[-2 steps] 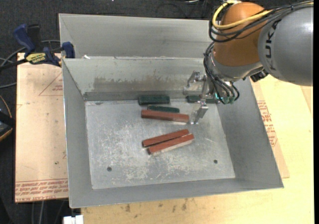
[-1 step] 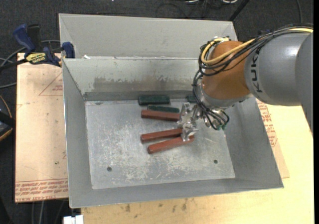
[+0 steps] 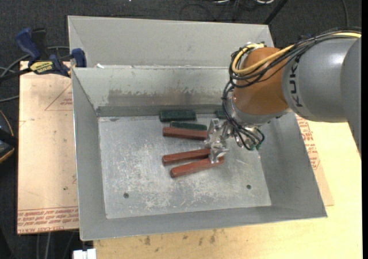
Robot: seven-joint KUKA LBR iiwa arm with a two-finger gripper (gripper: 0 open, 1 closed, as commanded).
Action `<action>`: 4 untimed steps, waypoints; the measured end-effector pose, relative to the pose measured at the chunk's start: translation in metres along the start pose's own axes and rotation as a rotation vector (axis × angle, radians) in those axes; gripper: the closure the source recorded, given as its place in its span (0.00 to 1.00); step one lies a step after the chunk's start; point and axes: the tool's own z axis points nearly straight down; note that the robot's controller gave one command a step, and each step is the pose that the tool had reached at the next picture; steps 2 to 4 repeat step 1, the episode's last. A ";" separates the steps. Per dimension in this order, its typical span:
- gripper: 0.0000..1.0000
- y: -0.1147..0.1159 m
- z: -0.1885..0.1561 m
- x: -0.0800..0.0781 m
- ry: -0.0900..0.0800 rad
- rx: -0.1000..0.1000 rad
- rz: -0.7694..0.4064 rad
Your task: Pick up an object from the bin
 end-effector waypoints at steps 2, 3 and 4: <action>1.00 -0.002 -0.196 -0.028 0.012 0.004 -0.003; 1.00 -0.002 -0.196 -0.028 0.012 0.004 -0.003; 1.00 -0.002 -0.196 -0.028 0.012 0.004 -0.003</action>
Offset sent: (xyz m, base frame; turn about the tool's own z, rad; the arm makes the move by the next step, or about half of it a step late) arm 0.0000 0.0000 0.0000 0.0000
